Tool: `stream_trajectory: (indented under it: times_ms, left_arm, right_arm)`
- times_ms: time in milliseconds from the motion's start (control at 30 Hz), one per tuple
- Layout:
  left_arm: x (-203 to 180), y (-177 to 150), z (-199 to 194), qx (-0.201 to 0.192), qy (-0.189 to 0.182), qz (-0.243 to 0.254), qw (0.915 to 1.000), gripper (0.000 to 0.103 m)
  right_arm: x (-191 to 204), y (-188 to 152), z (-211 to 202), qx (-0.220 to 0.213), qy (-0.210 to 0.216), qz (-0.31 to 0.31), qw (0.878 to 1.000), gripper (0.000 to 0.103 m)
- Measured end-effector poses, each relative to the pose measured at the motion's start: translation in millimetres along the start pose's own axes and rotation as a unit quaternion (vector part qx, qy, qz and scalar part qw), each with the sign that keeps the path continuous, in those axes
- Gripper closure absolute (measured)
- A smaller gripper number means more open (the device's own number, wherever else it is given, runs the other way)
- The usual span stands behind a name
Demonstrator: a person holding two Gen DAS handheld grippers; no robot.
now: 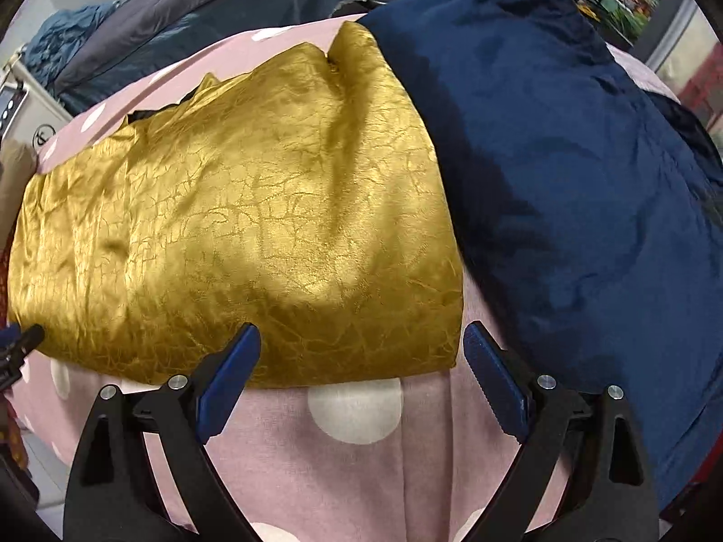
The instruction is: Fold large clothes
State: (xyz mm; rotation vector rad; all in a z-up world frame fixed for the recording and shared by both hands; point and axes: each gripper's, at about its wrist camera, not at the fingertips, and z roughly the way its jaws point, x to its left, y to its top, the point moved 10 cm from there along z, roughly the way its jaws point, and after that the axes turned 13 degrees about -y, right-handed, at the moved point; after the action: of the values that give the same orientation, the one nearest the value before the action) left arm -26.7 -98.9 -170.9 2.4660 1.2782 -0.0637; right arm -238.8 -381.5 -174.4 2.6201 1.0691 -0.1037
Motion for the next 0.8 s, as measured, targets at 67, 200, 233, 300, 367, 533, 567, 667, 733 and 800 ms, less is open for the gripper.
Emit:
stream_trajectory:
  times_ms: [67,200,233,300,367,533,567,667,733,800]
  left_arm:
    - [-3.4,-3.0,-1.4,0.005,-0.004,-0.010,0.9999,0.007]
    - [-17.9,-7.2,-7.3,0.019,-0.013,-0.031,0.9993,0.007]
    - [-25.3,-7.7,-9.5,0.028,-0.014,-0.026,0.9992,0.007]
    - [-38.7,-6.9,-13.7,0.044,-0.009,-0.006,0.9990,0.007]
    - [-48.2,-2.4,-21.9,0.048,0.004,0.016,0.9987,0.007]
    - [-62.1,16.0,-47.2,0.041,0.036,0.049,0.9973,0.007]
    - [-62.9,18.9,-52.0,0.039,0.039,0.050,0.9972,0.007]
    - [-66.6,22.9,-64.5,0.034,0.047,0.052,0.9970,0.007]
    - [-68.6,21.5,-69.9,0.035,0.045,0.045,0.9973,0.007]
    - [-68.0,18.2,-70.7,0.042,0.038,0.035,0.9978,0.007]
  right_arm:
    - [0.0,-3.8,-2.2,0.011,0.004,0.001,1.000,0.013]
    - [15.7,-17.2,-9.4,0.044,-0.015,-0.021,0.999,0.013]
    - [20.7,-19.6,-13.4,0.053,-0.009,-0.020,0.998,0.013]
    - [36.2,-24.5,-26.4,0.076,0.028,-0.009,0.997,0.013]
    - [52.3,-24.7,-39.7,0.086,0.056,-0.017,0.995,0.013]
    - [86.0,-5.7,-83.8,0.028,0.039,-0.094,0.994,0.013]
    - [88.4,-1.1,-89.5,0.017,0.026,-0.109,0.994,0.013]
    - [93.7,3.5,-105.1,-0.009,-0.015,-0.143,0.990,0.013]
    - [89.3,4.4,-111.3,-0.013,-0.020,-0.148,0.989,0.013]
    - [87.5,3.5,-116.3,-0.015,-0.024,-0.147,0.989,0.013]
